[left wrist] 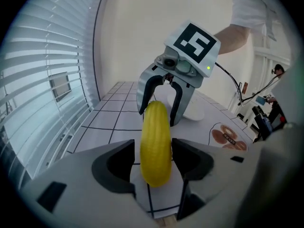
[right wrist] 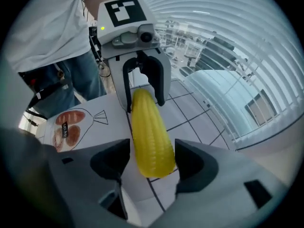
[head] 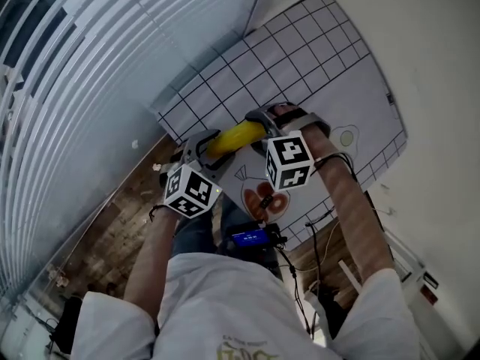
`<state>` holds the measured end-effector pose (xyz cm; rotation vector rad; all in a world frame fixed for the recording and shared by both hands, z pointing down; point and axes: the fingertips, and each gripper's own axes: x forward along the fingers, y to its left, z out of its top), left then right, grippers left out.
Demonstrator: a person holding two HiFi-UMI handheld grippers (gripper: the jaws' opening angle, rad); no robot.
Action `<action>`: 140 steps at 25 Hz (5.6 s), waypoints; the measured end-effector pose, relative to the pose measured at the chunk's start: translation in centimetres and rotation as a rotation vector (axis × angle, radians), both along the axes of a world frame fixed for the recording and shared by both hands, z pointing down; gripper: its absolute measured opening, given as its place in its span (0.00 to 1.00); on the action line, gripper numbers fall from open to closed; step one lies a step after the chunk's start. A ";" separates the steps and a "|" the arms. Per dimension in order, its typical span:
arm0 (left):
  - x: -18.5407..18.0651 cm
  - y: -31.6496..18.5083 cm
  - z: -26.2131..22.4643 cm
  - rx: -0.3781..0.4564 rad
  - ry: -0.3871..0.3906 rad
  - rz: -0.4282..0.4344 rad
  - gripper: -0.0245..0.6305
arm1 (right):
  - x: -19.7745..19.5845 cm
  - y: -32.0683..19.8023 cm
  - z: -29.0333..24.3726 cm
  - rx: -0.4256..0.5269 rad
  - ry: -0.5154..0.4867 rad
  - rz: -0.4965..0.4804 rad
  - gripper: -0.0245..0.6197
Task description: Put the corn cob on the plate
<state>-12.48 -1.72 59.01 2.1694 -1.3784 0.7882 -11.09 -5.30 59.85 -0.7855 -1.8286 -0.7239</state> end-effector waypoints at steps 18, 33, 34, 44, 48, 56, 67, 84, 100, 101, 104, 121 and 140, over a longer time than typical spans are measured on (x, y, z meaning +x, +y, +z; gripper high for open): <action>0.6 0.3 0.8 -0.099 -0.071 0.070 0.38 | 0.4 0.3 0.2 0.040 0.009 -0.041 0.45; -0.1 0.3 -5.5 -0.036 -0.153 0.118 0.38 | -0.1 0.4 -5.9 0.073 -0.077 0.014 0.45; -0.2 0.2 -6.1 -0.029 -0.160 0.121 0.38 | -0.2 0.4 -6.5 0.076 -0.085 0.017 0.45; -1.1 -0.2 -10.0 0.009 -0.209 0.148 0.38 | -1.0 -0.1 -10.6 0.119 -0.140 0.041 0.45; -0.3 -0.7 -10.1 0.013 -0.211 0.185 0.38 | -0.1 -0.5 -10.8 0.123 -0.141 0.079 0.45; 3.7 -2.8 -10.1 0.038 -0.204 0.319 0.38 | 4.2 -2.4 -10.8 0.140 -0.122 0.212 0.45; 10.9 -5.5 -9.9 0.068 -0.191 0.512 0.38 | 12.0 -4.7 -10.5 0.156 -0.084 0.403 0.45; 15.0 -5.9 -3.6 -0.062 -0.175 0.573 0.38 | 16.3 -5.0 -4.1 0.065 -0.021 0.461 0.45; 13.6 -7.5 0.0 -0.117 -0.191 0.503 0.38 | 14.8 -6.8 -0.4 0.039 -0.019 0.388 0.45; 13.7 -7.5 0.1 -0.119 -0.193 0.502 0.38 | 14.8 -6.9 -0.3 0.033 -0.018 0.388 0.45; 13.7 -7.4 0.3 -0.127 -0.188 0.498 0.38 | 14.9 -6.7 -0.2 0.006 -0.012 0.397 0.45; 14.0 -7.6 0.5 -0.117 -0.184 0.496 0.38 | 15.2 -7.5 -0.1 -0.050 0.009 0.506 0.49; 13.4 -6.9 -1.4 -0.110 -0.095 0.455 0.41 | 20.2 -8.1 -3.2 -0.077 -0.042 0.857 0.51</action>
